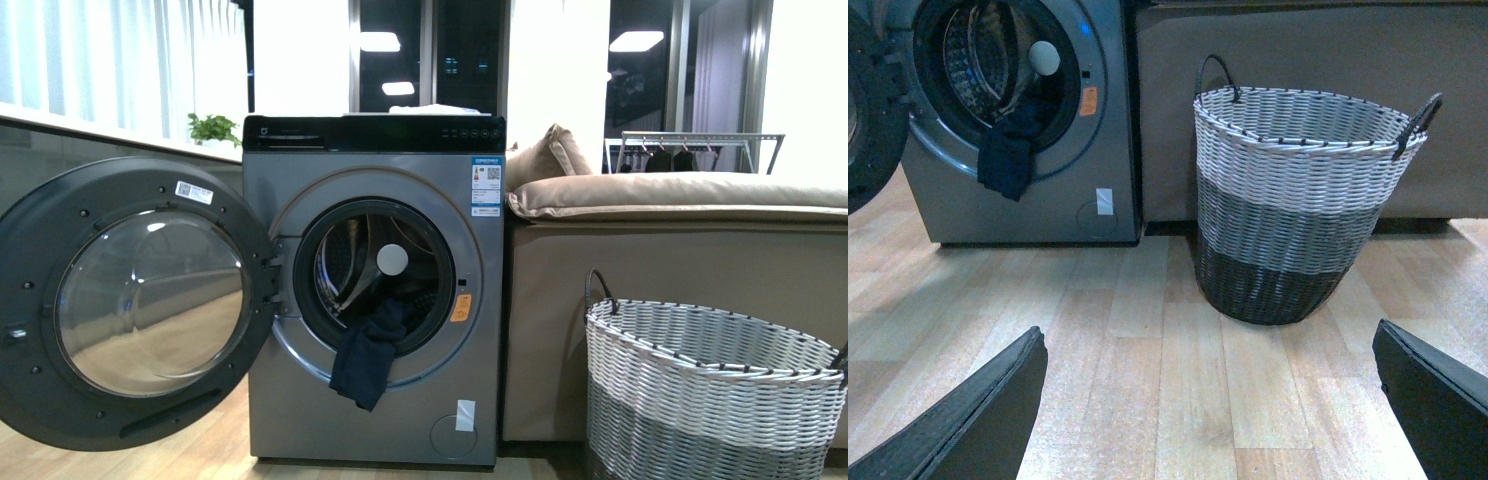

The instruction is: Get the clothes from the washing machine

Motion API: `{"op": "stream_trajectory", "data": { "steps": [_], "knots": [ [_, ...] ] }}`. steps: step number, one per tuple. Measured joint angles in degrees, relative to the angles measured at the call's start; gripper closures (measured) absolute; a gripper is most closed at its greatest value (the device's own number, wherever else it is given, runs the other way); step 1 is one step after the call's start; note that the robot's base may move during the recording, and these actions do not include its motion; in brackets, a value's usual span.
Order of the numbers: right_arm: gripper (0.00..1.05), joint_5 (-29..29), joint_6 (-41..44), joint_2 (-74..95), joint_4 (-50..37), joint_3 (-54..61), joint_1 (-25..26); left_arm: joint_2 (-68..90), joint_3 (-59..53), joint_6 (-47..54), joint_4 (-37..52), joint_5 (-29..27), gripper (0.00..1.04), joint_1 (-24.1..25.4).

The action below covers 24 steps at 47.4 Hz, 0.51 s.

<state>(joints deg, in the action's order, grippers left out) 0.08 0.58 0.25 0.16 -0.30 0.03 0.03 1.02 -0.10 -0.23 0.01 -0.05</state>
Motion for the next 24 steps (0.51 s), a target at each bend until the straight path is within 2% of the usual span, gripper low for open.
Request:
{"op": "stream_trajectory", "data": {
  "steps": [24],
  "knots": [
    [0.07,0.0,0.0,0.0,0.0,0.0,0.0,0.0,0.0,0.0,0.0,0.0,0.07,0.0]
  ]
}}
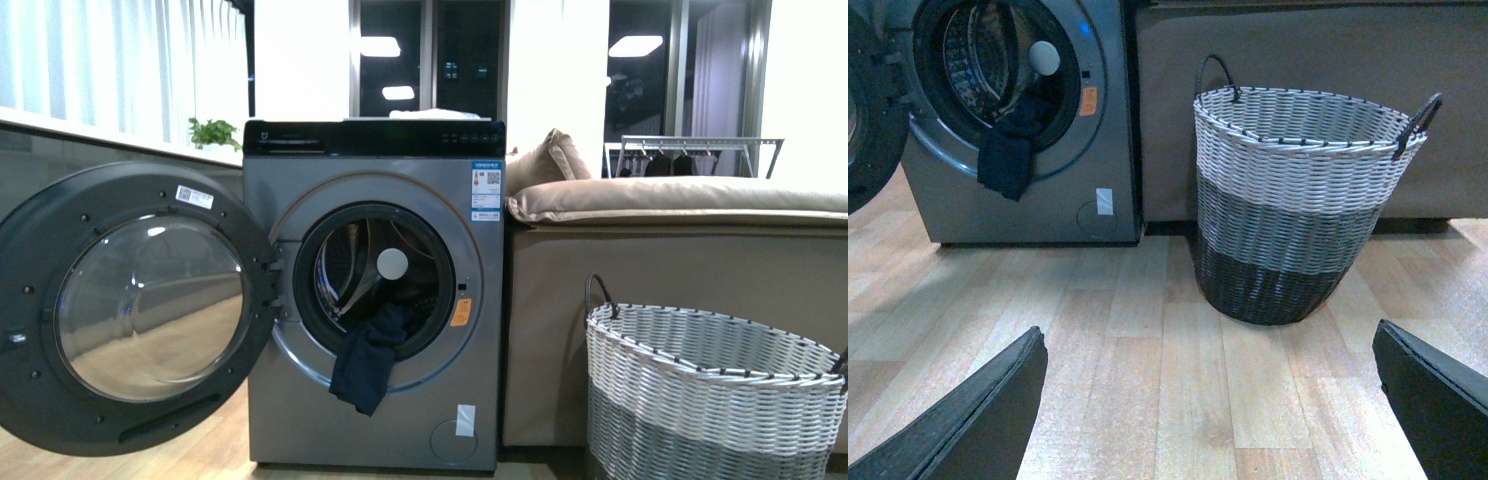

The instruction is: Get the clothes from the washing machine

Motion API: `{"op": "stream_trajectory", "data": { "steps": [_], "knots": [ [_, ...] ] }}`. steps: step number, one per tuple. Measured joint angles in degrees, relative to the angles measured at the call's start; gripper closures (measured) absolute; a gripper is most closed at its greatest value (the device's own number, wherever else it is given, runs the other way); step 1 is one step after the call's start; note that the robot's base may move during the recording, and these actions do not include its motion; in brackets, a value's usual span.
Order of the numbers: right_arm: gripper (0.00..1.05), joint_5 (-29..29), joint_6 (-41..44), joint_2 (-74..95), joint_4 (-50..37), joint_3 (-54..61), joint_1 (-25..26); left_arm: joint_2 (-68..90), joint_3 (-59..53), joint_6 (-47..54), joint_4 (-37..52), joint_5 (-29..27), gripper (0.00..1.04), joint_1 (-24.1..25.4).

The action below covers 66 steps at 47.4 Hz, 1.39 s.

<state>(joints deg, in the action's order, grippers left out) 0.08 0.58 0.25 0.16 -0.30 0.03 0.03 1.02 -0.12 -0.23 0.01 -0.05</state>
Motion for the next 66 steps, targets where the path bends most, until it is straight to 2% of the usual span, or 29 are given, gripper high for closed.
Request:
{"op": "stream_trajectory", "data": {
  "steps": [66],
  "knots": [
    [0.07,0.0,0.0,0.0,0.0,0.0,0.0,-0.1,0.0,0.0,0.0,0.0,0.07,0.0]
  ]
}}
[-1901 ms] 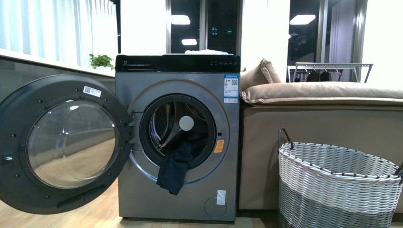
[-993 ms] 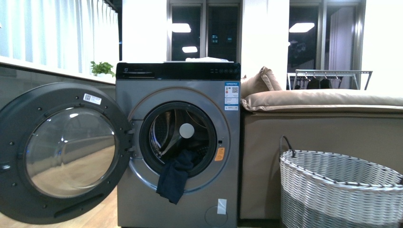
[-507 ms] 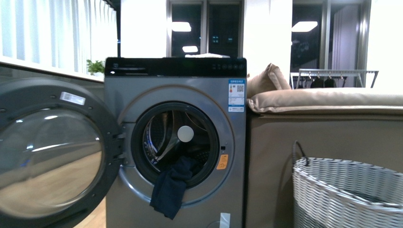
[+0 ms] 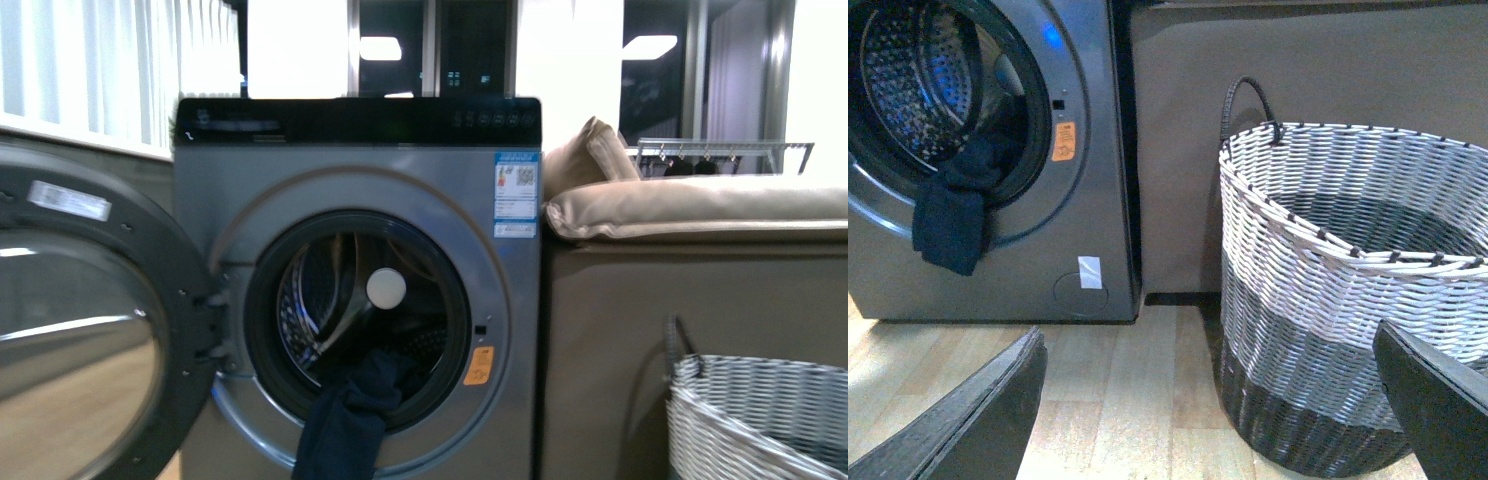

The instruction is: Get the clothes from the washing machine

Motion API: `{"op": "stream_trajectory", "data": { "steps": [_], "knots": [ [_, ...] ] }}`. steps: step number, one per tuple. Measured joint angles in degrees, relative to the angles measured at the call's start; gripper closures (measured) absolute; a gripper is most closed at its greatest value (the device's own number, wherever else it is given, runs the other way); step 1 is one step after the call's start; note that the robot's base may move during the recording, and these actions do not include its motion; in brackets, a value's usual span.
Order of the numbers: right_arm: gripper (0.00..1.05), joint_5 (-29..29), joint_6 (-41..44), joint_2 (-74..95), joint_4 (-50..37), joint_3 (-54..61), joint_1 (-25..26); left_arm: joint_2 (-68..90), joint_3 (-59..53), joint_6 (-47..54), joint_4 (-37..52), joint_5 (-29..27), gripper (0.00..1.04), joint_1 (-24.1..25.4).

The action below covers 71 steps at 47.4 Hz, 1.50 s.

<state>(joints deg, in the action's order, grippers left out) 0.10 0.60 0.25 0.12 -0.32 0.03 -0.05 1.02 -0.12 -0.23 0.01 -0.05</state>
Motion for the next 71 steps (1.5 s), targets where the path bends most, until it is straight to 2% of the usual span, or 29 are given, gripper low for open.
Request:
{"op": "stream_trajectory", "data": {
  "steps": [59,60,65,66,68,71],
  "knots": [
    [0.07,0.0,0.0,0.0,0.0,0.0,0.0,0.1,0.0,0.0,0.0,0.0,0.07,0.0],
    [0.07,0.0,0.0,0.0,0.0,0.0,0.0,0.4,0.0,-0.4,-0.2,1.6,0.07,0.5],
    [0.07,0.0,0.0,0.0,0.0,0.0,0.0,9.6,2.2,-6.3,1.4,23.2,0.07,7.6],
    [0.07,0.0,0.0,0.0,0.0,0.0,0.0,12.0,2.6,-7.2,2.9,25.9,0.07,8.1],
    [0.07,0.0,0.0,0.0,0.0,0.0,0.0,16.5,3.5,-8.1,6.3,28.3,0.07,8.5],
    [0.07,-0.2,0.0,0.0,0.0,0.0,0.0,22.6,5.4,-9.0,11.6,28.3,0.07,6.8]
  ]
}}
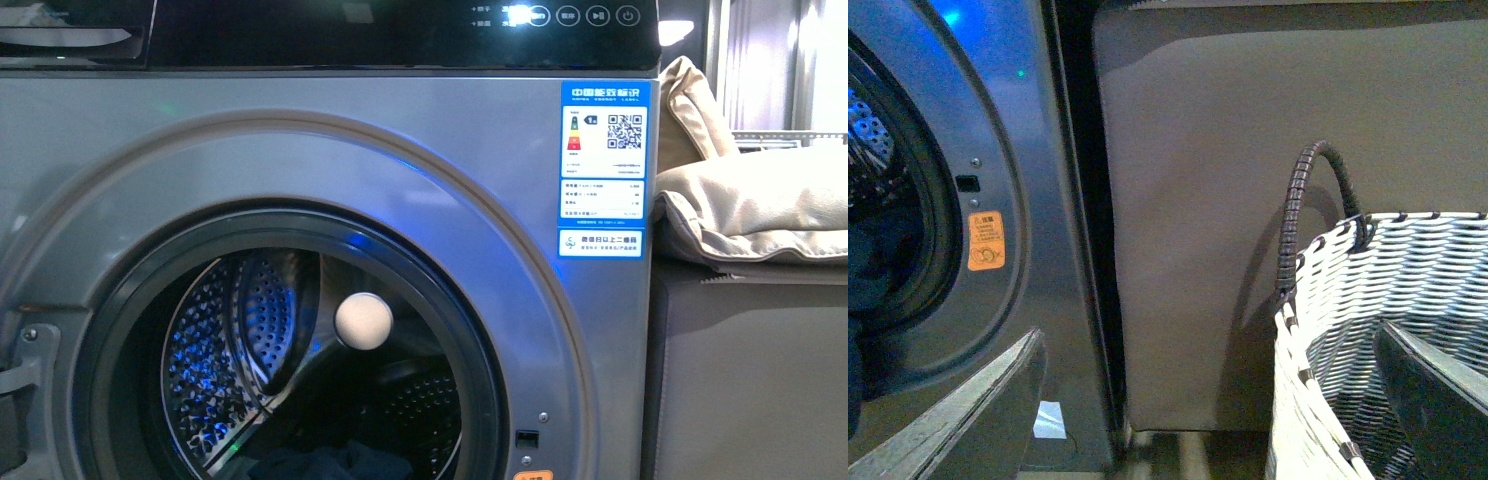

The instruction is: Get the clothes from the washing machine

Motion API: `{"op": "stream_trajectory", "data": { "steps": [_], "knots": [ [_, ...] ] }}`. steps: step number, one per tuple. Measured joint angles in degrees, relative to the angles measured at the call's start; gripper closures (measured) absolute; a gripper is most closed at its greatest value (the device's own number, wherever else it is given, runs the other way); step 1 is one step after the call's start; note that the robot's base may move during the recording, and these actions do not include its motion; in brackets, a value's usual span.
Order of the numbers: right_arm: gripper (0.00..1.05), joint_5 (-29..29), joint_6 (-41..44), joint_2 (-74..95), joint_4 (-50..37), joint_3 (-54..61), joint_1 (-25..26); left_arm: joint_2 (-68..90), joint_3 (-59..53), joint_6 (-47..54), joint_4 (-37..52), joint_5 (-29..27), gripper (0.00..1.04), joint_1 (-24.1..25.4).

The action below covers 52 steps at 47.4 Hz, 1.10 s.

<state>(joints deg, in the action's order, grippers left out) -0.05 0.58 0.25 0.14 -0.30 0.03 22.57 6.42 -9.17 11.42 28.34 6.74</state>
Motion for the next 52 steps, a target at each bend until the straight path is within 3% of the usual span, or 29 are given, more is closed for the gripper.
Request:
{"op": "stream_trajectory", "data": {
  "steps": [15,21,35,52],
  "knots": [
    [0.07,0.1,0.0,0.0,0.0,0.0,0.0,28.6,11.9,0.4,18.1,-10.1,0.07,-13.6],
    [0.07,0.1,0.0,0.0,0.0,0.0,0.0,41.1,17.7,1.6,23.2,-13.0,0.07,-16.8],
    [0.07,0.1,0.0,0.0,0.0,0.0,0.0,63.9,30.4,4.9,25.9,-17.9,0.07,-19.2],
    [0.07,0.1,0.0,0.0,0.0,0.0,0.0,80.7,44.9,7.3,23.6,-22.3,0.07,-18.4]
  ]
}}
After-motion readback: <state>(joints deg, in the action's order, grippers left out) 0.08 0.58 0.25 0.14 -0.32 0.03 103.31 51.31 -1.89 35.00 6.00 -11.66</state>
